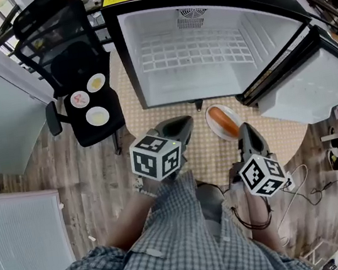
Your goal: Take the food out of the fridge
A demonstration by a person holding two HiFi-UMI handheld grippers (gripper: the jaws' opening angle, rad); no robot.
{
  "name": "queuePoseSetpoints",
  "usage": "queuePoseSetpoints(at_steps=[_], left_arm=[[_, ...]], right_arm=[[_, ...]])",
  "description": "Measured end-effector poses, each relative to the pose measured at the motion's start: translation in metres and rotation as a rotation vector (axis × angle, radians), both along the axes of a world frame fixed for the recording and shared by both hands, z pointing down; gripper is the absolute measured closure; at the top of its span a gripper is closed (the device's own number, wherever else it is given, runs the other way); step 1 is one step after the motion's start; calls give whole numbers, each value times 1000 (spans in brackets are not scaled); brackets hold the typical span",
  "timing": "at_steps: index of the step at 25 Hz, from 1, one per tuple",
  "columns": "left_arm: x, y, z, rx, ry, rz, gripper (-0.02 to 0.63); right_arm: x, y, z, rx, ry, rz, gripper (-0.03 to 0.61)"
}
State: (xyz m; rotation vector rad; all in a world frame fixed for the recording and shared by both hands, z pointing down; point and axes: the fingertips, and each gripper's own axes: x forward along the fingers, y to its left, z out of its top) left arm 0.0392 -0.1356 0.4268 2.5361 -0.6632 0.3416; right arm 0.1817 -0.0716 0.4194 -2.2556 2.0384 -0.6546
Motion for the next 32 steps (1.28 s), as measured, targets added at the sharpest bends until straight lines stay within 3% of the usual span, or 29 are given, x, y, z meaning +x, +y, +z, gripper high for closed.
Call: queuePoseSetpoints(at_steps=[4, 12, 21, 32], left_arm=[[-10, 5, -19, 57, -14, -8, 609], [-20, 5, -65, 154, 69, -40, 609], [-23, 8, -77, 212, 53, -41, 609], [-28, 8, -71, 205, 30, -42, 609]], right_arm=[[-16, -4, -38, 67, 98, -47, 569], [-44, -11, -87, 164, 246, -136, 569], [-56, -15, -90, 171, 261, -178, 569], [-63, -19, -80, 149, 243, -211, 569]])
